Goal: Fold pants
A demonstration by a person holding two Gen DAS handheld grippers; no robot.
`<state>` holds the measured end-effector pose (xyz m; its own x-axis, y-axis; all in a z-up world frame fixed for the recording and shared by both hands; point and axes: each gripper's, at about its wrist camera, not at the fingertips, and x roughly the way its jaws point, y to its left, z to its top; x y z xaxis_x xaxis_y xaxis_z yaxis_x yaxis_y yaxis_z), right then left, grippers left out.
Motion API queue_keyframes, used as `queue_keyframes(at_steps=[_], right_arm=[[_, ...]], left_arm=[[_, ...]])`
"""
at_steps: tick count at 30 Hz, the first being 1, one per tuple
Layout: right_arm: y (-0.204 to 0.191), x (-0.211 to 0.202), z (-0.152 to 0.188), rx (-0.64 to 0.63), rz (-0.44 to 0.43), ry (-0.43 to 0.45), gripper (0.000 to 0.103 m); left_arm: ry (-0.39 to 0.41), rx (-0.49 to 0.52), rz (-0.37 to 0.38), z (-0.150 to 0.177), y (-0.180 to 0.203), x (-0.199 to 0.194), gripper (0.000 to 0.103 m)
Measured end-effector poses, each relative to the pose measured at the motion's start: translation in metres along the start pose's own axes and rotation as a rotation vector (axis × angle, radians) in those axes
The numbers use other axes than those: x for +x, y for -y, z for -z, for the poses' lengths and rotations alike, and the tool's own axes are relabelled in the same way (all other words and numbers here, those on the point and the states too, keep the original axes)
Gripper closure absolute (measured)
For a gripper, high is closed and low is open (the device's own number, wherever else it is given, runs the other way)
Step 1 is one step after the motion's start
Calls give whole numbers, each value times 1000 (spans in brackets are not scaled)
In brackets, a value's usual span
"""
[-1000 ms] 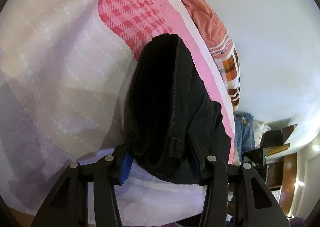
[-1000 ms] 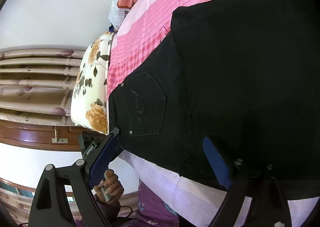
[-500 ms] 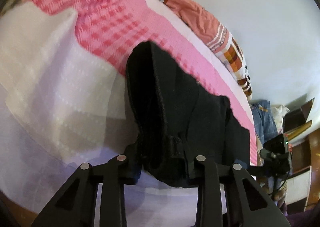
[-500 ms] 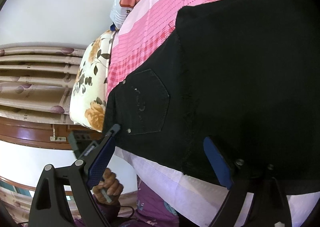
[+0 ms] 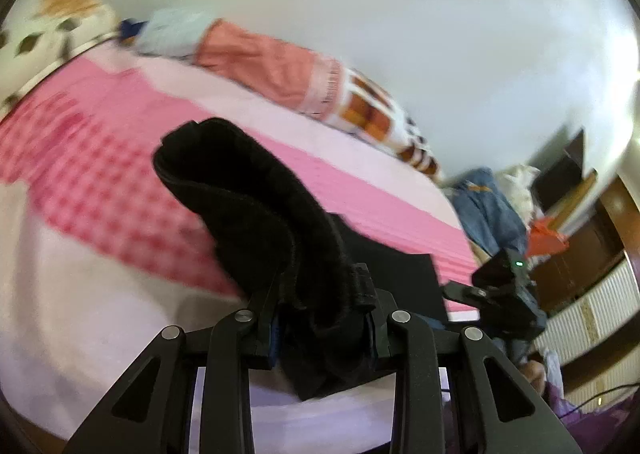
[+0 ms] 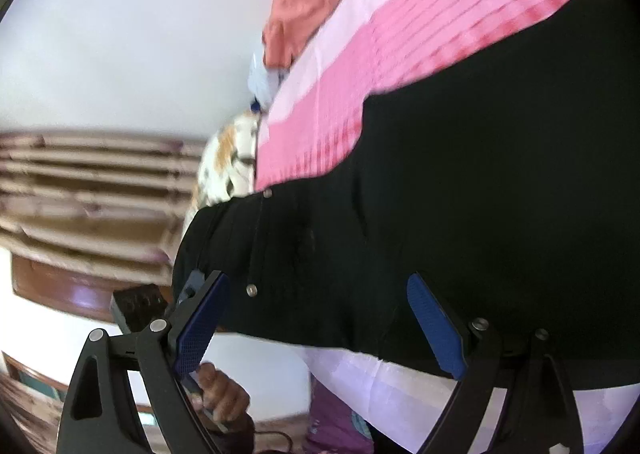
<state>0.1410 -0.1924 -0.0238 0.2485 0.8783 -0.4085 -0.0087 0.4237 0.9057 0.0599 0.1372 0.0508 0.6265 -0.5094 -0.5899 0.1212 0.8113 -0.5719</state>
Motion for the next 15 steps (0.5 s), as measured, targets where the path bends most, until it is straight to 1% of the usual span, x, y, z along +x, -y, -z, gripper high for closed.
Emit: queue_keyframes(at_steps=[3,6,8,10,12,14,15], right_arm=[[19,-29,-12,61,-52,52,14],[41,-56,-21,115,-91,96,15],[58,-76,-25,148,-108,128,14],[76,-92,-27,181,-134,141,13],[96,-109,-30,235,-198,160,12],[115,-119,-31,284,-257,179,7],[125,-124,-32,311,-286,184,5]], left_arm=[[-16,56,60,-7,39,18,72],[-50,116,128,-8,83,46,72],[-97,156,188,-4,116,75,72],[-136,187,227,2,142,100,72],[-196,216,275,13,169,134,72],[-255,250,315,26,187,168,72],[-293,276,318,33,194,186,72]])
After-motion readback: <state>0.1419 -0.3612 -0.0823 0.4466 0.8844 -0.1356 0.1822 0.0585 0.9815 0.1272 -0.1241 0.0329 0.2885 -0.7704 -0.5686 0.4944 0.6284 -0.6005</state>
